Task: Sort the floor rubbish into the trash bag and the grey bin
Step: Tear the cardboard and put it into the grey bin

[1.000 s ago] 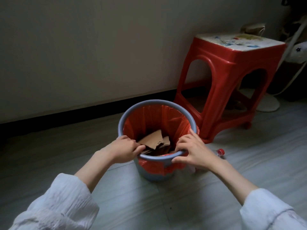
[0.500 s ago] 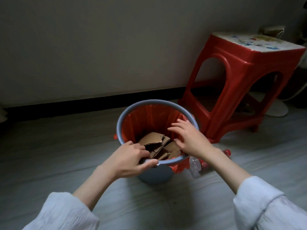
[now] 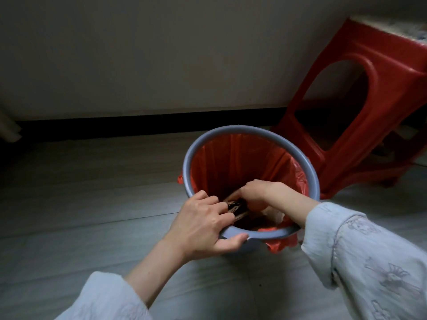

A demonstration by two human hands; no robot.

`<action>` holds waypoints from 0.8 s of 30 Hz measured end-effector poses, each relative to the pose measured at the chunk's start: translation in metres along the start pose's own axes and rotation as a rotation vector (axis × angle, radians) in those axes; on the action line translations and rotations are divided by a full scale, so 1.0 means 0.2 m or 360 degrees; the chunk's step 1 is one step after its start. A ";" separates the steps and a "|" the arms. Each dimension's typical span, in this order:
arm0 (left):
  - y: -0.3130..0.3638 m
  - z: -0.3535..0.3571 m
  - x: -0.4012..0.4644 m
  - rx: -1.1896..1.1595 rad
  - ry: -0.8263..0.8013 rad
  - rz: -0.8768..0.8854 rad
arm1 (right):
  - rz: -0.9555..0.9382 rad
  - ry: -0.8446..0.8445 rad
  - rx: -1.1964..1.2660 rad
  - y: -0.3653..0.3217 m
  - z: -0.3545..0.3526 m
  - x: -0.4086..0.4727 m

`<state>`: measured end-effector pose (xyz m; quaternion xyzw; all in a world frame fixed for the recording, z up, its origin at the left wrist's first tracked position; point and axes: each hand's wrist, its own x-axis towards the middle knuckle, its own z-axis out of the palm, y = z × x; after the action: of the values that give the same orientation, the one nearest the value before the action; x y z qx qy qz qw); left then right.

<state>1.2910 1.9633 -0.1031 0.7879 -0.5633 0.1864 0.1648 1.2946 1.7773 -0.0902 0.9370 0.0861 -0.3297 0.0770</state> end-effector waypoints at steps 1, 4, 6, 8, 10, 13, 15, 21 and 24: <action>0.00 0.00 0.00 0.0009 0.0007 -0.0002 | 0.0007 -0.0058 0.0009 0.00 -0.01 -0.01; 0.00 0.01 0.00 0.0030 0.0001 -0.0011 | 0.0060 -0.0166 0.0090 -0.01 -0.01 -0.01; 0.00 0.01 0.00 0.0046 -0.0018 -0.0020 | 0.0108 -0.0236 0.0174 -0.03 -0.01 -0.02; 0.00 0.01 0.00 0.0058 -0.0051 -0.0019 | 0.0140 -0.0326 0.0321 -0.05 -0.01 -0.05; 0.00 0.00 0.00 0.0068 -0.0073 -0.0030 | 0.0152 -0.0344 0.0420 -0.06 -0.02 -0.08; 0.01 -0.02 0.01 0.0092 -0.0065 -0.0043 | 0.0163 -0.0189 0.0498 -0.05 -0.05 -0.12; 0.01 -0.02 0.01 0.0091 -0.0083 -0.0060 | 0.0199 -0.0038 0.0539 -0.04 -0.06 -0.15; 0.03 -0.05 0.00 0.0128 -0.0132 -0.0079 | 0.0147 0.0818 0.0923 -0.10 -0.02 -0.42; 0.09 -0.06 -0.03 0.0162 -0.0032 -0.0012 | 0.0091 0.1343 0.1125 -0.15 0.10 -0.62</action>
<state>1.2716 1.9687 -0.0947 0.7992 -0.5517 0.2064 0.1195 1.1819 1.7892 -0.0298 0.9586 -0.0319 0.0680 -0.2746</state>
